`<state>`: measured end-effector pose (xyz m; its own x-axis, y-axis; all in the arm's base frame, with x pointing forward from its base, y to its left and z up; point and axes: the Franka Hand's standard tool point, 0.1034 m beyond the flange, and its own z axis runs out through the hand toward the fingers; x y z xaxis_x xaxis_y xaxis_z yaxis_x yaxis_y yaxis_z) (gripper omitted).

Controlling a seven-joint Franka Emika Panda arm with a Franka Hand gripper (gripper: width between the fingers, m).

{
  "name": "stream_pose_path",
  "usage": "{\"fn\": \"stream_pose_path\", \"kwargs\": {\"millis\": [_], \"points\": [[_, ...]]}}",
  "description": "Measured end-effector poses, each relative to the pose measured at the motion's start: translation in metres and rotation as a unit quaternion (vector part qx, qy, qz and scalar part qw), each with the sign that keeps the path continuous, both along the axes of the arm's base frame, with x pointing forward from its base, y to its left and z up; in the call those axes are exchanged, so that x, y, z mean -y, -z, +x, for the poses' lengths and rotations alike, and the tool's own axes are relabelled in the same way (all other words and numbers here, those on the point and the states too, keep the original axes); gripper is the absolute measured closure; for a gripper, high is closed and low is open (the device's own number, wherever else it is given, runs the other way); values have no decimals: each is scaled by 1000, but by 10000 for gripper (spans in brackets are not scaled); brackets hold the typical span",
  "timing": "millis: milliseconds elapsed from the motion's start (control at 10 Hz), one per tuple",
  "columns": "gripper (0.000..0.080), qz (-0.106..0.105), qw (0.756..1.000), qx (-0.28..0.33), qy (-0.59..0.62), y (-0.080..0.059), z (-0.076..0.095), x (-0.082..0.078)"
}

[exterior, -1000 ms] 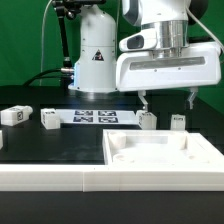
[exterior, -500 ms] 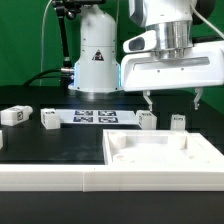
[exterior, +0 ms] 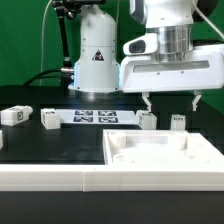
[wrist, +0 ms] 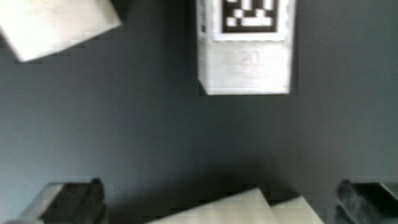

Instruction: Assemble one leg

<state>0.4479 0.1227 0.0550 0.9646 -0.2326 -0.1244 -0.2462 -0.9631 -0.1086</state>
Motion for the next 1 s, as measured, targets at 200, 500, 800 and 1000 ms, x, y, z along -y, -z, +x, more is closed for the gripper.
{"fn": "stream_pose_path", "kwargs": {"millis": [200, 500, 800, 1000], "points": [[150, 13, 999, -45, -13, -2, 1, -1], [150, 29, 990, -136, -27, -8, 2, -13], [150, 44, 973, -221, -41, -2, -1, -21], [150, 54, 958, -276, -49, 12, -10, -20]]}}
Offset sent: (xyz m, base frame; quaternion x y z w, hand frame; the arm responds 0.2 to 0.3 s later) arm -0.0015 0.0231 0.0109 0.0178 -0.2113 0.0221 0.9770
